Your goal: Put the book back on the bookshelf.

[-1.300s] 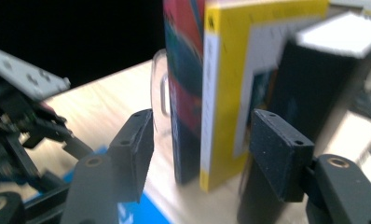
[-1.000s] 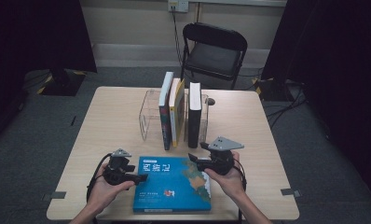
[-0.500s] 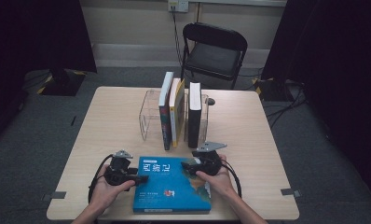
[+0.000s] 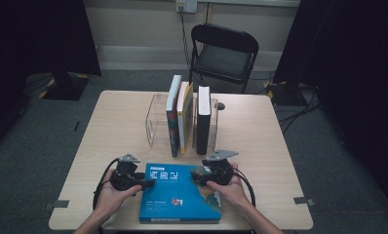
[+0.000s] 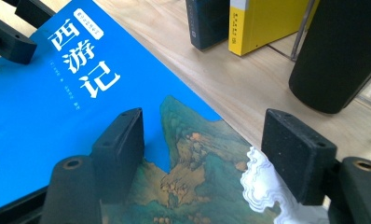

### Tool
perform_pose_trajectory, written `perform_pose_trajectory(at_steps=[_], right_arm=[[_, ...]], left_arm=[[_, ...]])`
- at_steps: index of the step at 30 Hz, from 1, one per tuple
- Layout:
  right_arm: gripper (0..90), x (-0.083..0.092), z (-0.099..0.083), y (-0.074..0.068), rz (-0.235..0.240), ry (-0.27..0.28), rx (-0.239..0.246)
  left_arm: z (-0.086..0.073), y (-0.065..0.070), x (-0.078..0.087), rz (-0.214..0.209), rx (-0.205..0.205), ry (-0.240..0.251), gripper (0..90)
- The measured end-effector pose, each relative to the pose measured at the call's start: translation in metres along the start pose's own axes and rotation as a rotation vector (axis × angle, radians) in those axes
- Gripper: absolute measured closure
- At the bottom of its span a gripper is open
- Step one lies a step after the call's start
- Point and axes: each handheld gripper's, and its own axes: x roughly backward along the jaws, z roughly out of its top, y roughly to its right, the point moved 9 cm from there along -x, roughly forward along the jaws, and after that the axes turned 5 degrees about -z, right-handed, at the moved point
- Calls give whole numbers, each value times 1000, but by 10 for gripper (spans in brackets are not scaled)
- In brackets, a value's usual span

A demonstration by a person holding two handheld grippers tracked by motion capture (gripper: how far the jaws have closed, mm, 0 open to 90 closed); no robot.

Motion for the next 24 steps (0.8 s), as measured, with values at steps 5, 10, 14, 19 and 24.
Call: perform_pose_trajectory(at_steps=[5,10,14,19,24], right_arm=[[303,9,-6,-1,-14,-7,1],[304,22,-18,-4,-5,-4,-22],[303,29,-23,-6,-3,-11,-25],[306,39,-31,-10,-3,-19,-24],[306,51,-39,-16,-11,-35,-8]], left_arm=[[6,1,-6,-4,-7,10,470],[15,3,-14,-11,-9,18,472],[21,4,-19,-5,-10,5,474],[31,6,-29,-8,-25,4,476],[41,10,-39,12,-44,21,473]])
